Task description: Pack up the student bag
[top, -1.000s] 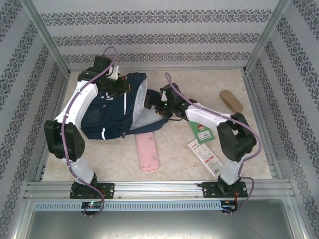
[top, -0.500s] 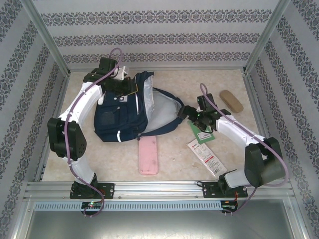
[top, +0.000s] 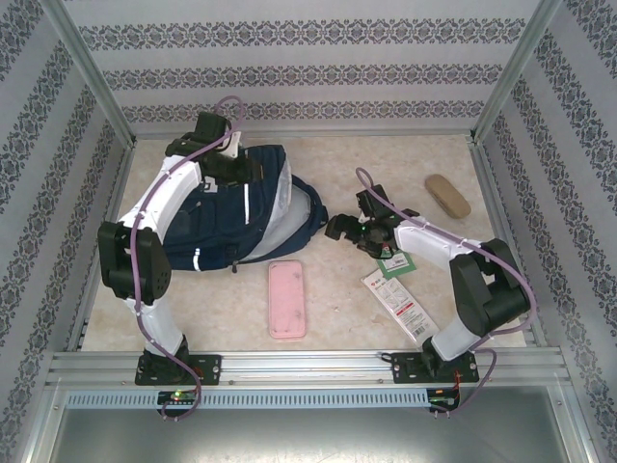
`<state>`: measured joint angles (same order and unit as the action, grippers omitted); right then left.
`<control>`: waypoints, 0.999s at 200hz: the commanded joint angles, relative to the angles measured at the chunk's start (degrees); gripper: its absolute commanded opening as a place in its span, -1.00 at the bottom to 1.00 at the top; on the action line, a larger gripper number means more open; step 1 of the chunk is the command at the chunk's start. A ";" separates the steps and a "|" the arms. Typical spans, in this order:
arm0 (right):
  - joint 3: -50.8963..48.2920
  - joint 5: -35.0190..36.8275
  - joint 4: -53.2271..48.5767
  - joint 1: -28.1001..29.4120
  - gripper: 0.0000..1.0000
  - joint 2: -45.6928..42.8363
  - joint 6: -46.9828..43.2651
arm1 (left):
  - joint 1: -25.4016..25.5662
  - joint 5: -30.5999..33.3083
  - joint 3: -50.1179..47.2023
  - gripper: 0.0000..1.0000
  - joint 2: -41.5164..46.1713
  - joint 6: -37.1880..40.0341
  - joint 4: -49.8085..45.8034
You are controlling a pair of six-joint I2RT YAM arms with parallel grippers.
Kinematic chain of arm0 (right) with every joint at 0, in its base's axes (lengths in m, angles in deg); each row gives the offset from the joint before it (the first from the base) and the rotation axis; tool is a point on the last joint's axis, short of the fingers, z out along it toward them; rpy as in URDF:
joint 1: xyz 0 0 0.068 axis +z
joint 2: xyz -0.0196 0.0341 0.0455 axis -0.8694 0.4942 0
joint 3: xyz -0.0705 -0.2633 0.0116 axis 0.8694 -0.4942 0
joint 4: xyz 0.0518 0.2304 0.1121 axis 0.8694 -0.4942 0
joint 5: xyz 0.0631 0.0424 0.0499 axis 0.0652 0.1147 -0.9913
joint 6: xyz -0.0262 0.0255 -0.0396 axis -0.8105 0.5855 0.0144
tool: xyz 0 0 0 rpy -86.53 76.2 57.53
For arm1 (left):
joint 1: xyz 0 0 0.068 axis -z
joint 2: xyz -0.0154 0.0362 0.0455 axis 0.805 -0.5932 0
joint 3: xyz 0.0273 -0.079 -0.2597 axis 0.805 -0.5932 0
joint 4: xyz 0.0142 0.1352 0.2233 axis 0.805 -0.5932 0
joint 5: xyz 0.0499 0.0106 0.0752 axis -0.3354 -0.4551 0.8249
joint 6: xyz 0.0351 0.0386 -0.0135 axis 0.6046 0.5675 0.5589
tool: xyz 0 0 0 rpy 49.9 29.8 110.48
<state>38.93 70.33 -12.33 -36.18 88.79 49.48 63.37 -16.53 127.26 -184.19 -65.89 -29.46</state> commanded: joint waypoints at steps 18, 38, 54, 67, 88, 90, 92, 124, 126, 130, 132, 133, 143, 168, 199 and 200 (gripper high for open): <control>1.27 5.12 -5.64 -2.19 0.96 -5.59 -1.11 | 1.66 -0.80 3.35 0.18 2.55 -1.69 -2.63; -0.92 7.30 -8.08 -5.01 0.96 -9.22 -1.36 | 4.19 1.08 5.57 0.37 2.93 -2.24 -3.69; -3.16 9.10 -10.26 -7.93 0.96 -11.68 -1.33 | 6.20 0.75 6.00 0.38 3.03 -3.69 -2.67; -5.57 8.94 -10.98 -10.71 0.96 -13.14 -1.15 | 8.15 -1.97 4.88 0.34 2.66 -6.04 0.46; -9.88 7.81 -10.69 -14.68 0.96 -15.06 -0.39 | 12.67 -3.21 4.85 0.28 -0.14 -7.93 3.24; -10.16 7.71 -10.61 -14.93 0.96 -15.25 -0.30 | 13.12 -3.22 5.09 0.27 -0.45 -8.01 3.37; -10.50 7.68 -10.55 -15.18 0.96 -15.38 -0.16 | 13.52 -3.22 5.28 0.27 -0.90 -8.03 3.48; -15.42 2.54 -3.48 -17.07 0.90 -15.59 0.17 | 18.23 -3.92 9.06 0.21 -7.81 -9.47 4.62; -15.46 2.47 -3.33 -17.08 0.90 -15.52 0.21 | 18.55 -3.99 9.24 0.21 -8.17 -9.56 4.81; -15.67 1.91 -2.49 -17.15 0.89 -15.05 0.26 | 18.96 -4.10 9.62 0.21 -8.92 -9.61 4.89; -15.72 1.57 -1.81 -17.17 0.89 -14.63 0.24 | 19.20 -4.23 9.86 0.20 -9.33 -9.55 4.90; -15.72 1.57 -1.81 -17.17 0.89 -14.63 0.24 | 19.31 -4.25 9.99 0.20 -9.57 -9.59 4.94; -15.53 -0.19 0.62 -17.31 0.88 -12.76 0.00 | 20.48 -4.05 11.62 0.20 -11.48 -9.28 4.21; -13.75 -3.12 5.04 -17.26 0.86 -7.94 -0.59 | 22.22 -4.54 13.33 0.20 -15.04 -9.79 4.52; -8.51 -4.85 5.79 -17.26 0.84 -1.60 -5.04 | 23.66 -5.55 14.10 0.20 -18.33 -10.75 4.49; -8.32 -4.92 5.70 -17.26 0.84 -1.32 -5.16 | 23.65 -5.57 14.09 0.20 -18.38 -10.80 4.52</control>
<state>27.61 68.78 -9.56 -53.27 82.39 48.23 85.84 -20.29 139.00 -201.22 -74.96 -25.88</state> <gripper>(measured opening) 0.921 0.599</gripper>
